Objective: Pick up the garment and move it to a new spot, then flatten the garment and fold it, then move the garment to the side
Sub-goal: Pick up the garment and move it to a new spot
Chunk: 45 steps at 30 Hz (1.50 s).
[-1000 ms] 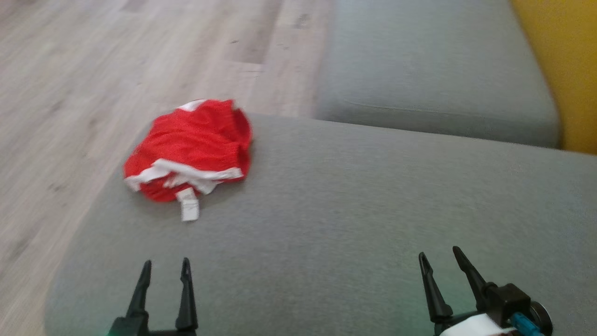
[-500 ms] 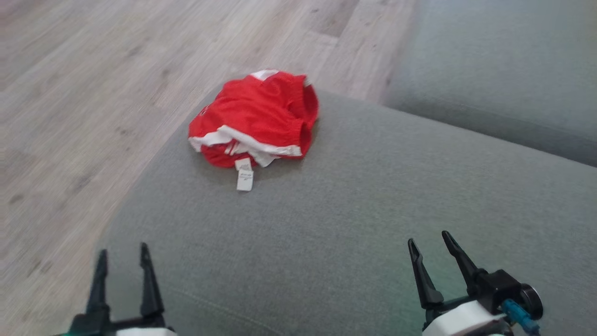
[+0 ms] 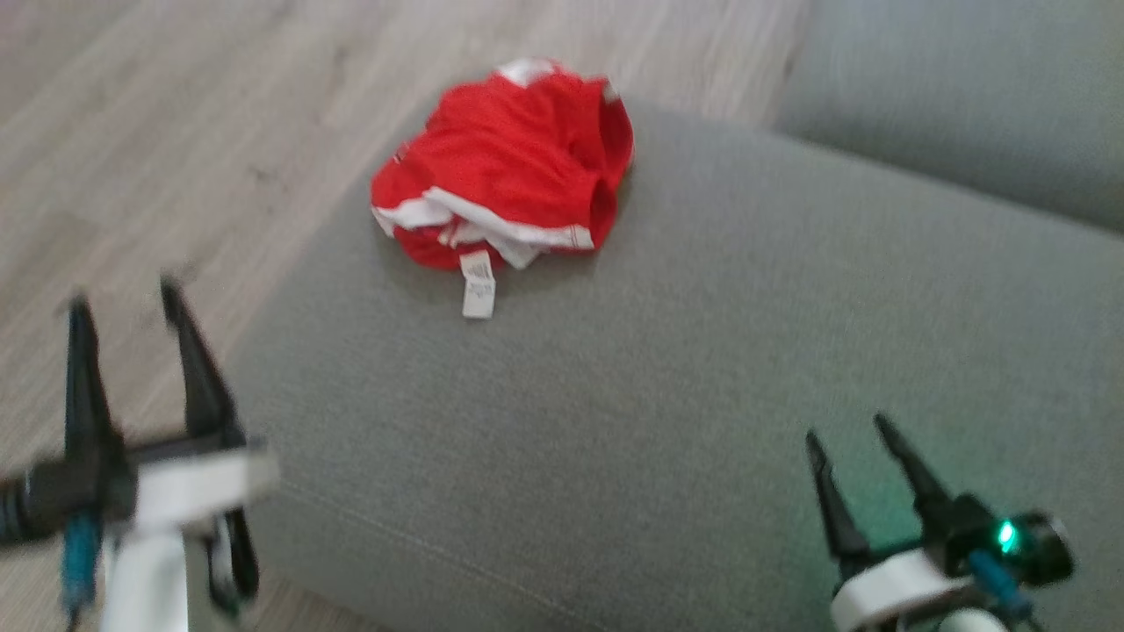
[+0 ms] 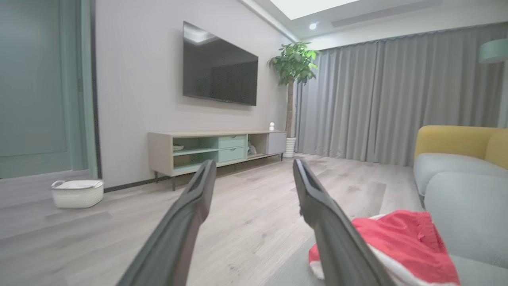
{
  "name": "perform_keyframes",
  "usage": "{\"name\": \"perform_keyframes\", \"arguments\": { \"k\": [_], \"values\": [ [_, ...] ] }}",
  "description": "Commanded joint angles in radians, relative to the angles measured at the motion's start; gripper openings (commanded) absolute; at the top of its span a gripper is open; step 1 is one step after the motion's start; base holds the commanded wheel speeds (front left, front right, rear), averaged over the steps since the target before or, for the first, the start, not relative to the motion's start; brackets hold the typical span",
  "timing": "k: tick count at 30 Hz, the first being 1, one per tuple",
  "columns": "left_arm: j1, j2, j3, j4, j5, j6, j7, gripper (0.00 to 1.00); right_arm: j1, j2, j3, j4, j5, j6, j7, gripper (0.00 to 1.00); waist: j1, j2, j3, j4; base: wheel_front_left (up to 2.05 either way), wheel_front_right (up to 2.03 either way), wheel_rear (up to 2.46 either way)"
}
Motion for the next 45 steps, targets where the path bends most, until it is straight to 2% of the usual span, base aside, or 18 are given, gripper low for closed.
{"name": "perform_keyframes", "arguments": {
  "k": [1,5,8,9,14,20,26,27,28,29,33,37,41,45],
  "values": [
    [-0.112,0.003,0.030,-0.023,0.001,-0.017,-0.005,1.00,-0.071,-0.026,0.007,-0.045,-0.017,0.008,-0.014,1.00,0.0000,0.0000,0.097,-0.023,0.00,0.00,0.00],
    [-0.286,0.015,0.008,0.095,0.006,-0.069,-0.005,1.00,-0.110,-0.074,-0.022,-0.070,-0.036,0.008,-0.014,1.00,0.0000,0.0000,0.188,-0.024,0.00,0.00,0.00],
    [-0.433,0.030,-0.015,0.277,0.002,-0.105,-0.004,1.00,-0.134,-0.113,-0.032,-0.086,-0.044,0.008,-0.014,1.00,0.0000,0.0000,0.251,-0.027,0.00,0.00,0.00],
    [-0.433,0.030,-0.015,0.277,0.002,-0.105,-0.004,1.00,-0.134,-0.113,-0.032,-0.086,-0.044,0.008,-0.014,1.00,0.0000,0.0000,0.251,-0.027,0.00,0.00,0.00],
    [-0.717,0.060,-0.053,0.634,-0.031,-0.170,0.075,1.00,-0.185,-0.171,-0.032,-0.111,-0.048,0.008,-0.014,1.00,0.0000,0.0000,0.351,-0.059,0.00,0.00,0.00],
    [-0.880,0.077,-0.070,0.878,-0.076,-0.200,0.125,1.00,-0.216,-0.196,-0.034,-0.128,-0.052,0.008,-0.014,1.00,0.0000,0.0000,0.424,-0.098,0.00,0.00,0.00],
    [-0.950,0.095,-0.086,1.046,-0.086,-0.205,0.121,1.00,-0.239,-0.205,-0.051,-0.140,-0.050,0.008,-0.014,1.00,0.0000,0.0000,0.478,-0.125,0.00,0.00,0.00],
    [-0.956,0.095,-0.091,1.065,-0.084,-0.206,0.114,0.91,-0.241,-0.204,-0.053,-0.141,-0.050,0.008,-0.014,1.00,0.0000,0.0000,0.482,-0.127,0.00,0.00,0.00],
    [-0.962,0.096,-0.096,1.079,-0.083,-0.206,0.100,0.33,-0.243,-0.202,-0.056,-0.142,-0.050,0.008,-0.014,1.00,0.0000,0.0000,0.485,-0.128,0.00,0.00,0.00],
    [-0.968,0.097,-0.104,1.090,-0.080,-0.207,0.085,0.00,-0.244,-0.200,-0.056,-0.142,-0.051,0.008,-0.014,1.00,0.0000,0.0000,0.486,-0.130,0.00,0.00,0.00],
    [-0.993,0.107,-0.142,1.093,-0.064,-0.211,0.023,0.00,-0.257,-0.180,-0.048,-0.128,-0.047,0.008,-0.014,1.00,0.0000,0.0000,0.464,-0.138,0.00,0.00,0.00],
    [-1.015,0.140,-0.185,1.047,-0.026,-0.212,-0.001,0.00,-0.264,-0.139,-0.020,-0.108,-0.035,0.008,-0.014,1.00,0.0000,0.0000,0.391,-0.165,0.00,0.00,0.00],
    [-1.041,0.169,-0.218,0.947,0.002,-0.212,-0.004,0.00,-0.259,-0.091,0.009,-0.086,-0.022,0.008,-0.014,1.00,0.0000,0.0000,0.294,-0.218,0.00,0.00,0.00],
    [-1.066,0.188,-0.264,0.838,0.017,-0.213,-0.005,0.00,-0.245,-0.047,0.026,-0.070,-0.001,0.008,-0.014,1.00,0.0000,0.0000,0.192,-0.303,0.00,0.00,0.00]
  ]
}}
